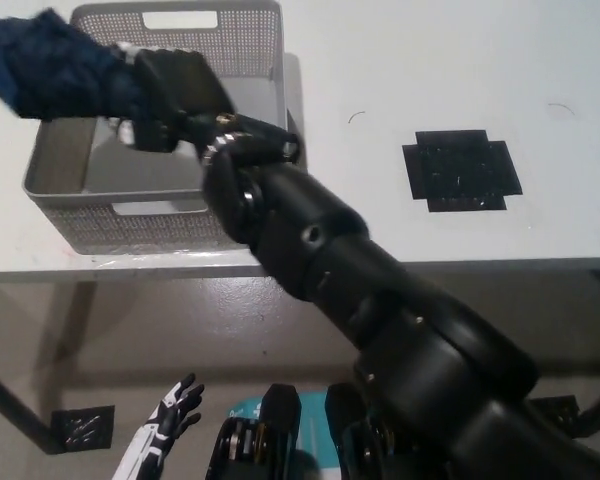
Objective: Use the right hand to pick up a umbrella on the right side and place it into a container on the lft side
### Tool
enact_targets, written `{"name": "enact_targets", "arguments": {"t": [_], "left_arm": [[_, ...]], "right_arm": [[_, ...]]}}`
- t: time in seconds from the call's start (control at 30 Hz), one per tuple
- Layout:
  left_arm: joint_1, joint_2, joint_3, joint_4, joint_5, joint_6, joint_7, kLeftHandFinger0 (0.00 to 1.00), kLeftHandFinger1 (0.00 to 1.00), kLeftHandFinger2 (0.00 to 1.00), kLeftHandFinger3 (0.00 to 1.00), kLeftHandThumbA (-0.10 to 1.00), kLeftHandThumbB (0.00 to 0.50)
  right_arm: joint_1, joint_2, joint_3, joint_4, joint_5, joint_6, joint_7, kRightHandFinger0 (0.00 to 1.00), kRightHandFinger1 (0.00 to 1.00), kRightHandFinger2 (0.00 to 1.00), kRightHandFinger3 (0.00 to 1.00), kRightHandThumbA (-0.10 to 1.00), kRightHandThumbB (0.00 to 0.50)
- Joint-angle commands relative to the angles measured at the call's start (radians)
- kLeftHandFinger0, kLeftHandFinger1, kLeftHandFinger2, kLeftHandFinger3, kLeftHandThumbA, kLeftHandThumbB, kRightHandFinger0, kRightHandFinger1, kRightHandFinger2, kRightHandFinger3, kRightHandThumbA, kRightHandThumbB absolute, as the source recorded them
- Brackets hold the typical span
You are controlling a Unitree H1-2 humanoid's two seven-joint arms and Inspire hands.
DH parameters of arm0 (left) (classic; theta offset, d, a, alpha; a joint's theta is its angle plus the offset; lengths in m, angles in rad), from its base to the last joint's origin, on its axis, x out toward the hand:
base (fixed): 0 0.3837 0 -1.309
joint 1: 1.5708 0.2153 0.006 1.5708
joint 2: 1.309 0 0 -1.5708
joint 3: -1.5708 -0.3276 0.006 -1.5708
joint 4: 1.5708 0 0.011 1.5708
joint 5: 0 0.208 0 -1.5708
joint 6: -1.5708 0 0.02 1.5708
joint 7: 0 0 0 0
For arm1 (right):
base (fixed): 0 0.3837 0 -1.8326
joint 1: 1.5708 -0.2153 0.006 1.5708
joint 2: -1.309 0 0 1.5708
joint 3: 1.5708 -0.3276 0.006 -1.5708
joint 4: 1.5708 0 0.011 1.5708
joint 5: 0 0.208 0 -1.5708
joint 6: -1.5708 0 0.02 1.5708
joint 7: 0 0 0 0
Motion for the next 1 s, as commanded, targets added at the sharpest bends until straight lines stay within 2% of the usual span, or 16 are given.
{"name": "enact_targets", "arguments": {"t": [0.0,0.03,0.07,0.1,0.13,0.17,0.2,0.23,0.3,0.4,0.6,0.83,0.97], "left_arm": [[-0.005,0.008,-0.009,-0.045,0.017,-0.006,-0.010,1.00,1.00,1.00,1.00,1.00,0.197],[-0.006,0.009,-0.009,-0.050,0.012,0.000,-0.013,1.00,1.00,1.00,1.00,1.00,0.196],[-0.010,0.011,-0.010,-0.049,0.009,-0.003,-0.016,1.00,1.00,1.00,1.00,1.00,0.191],[-0.014,0.014,-0.012,-0.046,0.007,-0.006,-0.020,1.00,1.00,1.00,1.00,1.00,0.190],[-0.017,0.015,-0.014,-0.045,0.004,-0.008,-0.023,1.00,1.00,1.00,1.00,1.00,0.192],[-0.019,0.015,-0.015,-0.045,0.004,-0.006,-0.024,1.00,1.00,1.00,1.00,1.00,0.193],[-0.020,0.016,-0.016,-0.049,0.006,-0.001,-0.023,1.00,1.00,1.00,1.00,1.00,0.194],[-0.025,0.018,-0.018,-0.049,0.010,-0.001,-0.023,1.00,1.00,1.00,1.00,1.00,0.192],[-0.031,0.018,-0.020,-0.048,0.009,0.000,-0.023,1.00,1.00,1.00,1.00,1.00,0.192],[-0.040,0.021,-0.023,-0.049,0.012,0.007,-0.023,1.00,1.00,1.00,1.00,1.00,0.199],[-0.054,0.025,-0.027,-0.045,0.013,0.013,-0.024,1.00,1.00,1.00,1.00,1.00,0.233],[-0.059,0.025,-0.031,-0.052,0.018,0.025,-0.025,1.00,1.00,1.00,1.00,1.00,0.234],[-0.065,0.037,-0.029,-0.058,0.018,0.029,-0.031,1.00,1.00,1.00,1.00,1.00,0.233]], "right_arm": [[-0.042,-0.035,-0.018,-0.013,0.019,0.023,-0.015,0.00,0.07,0.59,0.58,-0.10,0.158],[-0.040,-0.038,-0.025,-0.013,0.025,0.030,-0.017,0.00,0.09,0.63,0.62,-0.10,0.167],[-0.046,-0.041,-0.039,-0.011,0.040,0.063,0.021,0.21,0.37,0.93,0.88,0.13,0.221],[-0.051,-0.044,-0.047,-0.010,0.048,0.083,0.058,0.51,0.73,1.00,1.00,0.42,0.291],[-0.055,-0.049,-0.053,-0.010,0.054,0.095,0.112,0.88,1.00,1.00,1.00,0.60,0.357],[-0.057,-0.052,-0.057,-0.011,0.058,0.100,0.145,1.00,1.00,1.00,1.00,0.63,0.371],[-0.063,-0.055,-0.058,-0.011,0.060,0.121,0.195,1.00,1.00,1.00,1.00,0.73,0.415],[-0.066,-0.061,-0.057,-0.012,0.061,0.134,0.235,1.00,1.00,1.00,1.00,0.81,0.437],[-0.067,-0.068,-0.055,-0.017,0.057,0.144,0.252,1.00,1.00,1.00,1.00,0.85,0.432],[-0.069,-0.077,-0.044,-0.022,0.045,0.147,0.270,1.00,1.00,1.00,1.00,0.95,0.455],[-0.070,-0.096,-0.044,-0.030,0.046,0.144,0.294,1.00,1.00,1.00,1.00,0.96,0.451],[-0.077,-0.124,-0.050,-0.049,0.050,0.119,0.298,1.00,1.00,1.00,1.00,1.00,0.460],[-0.102,-0.172,-0.079,-0.097,0.074,0.086,0.307,1.00,1.00,1.00,1.00,1.00,0.444]]}}
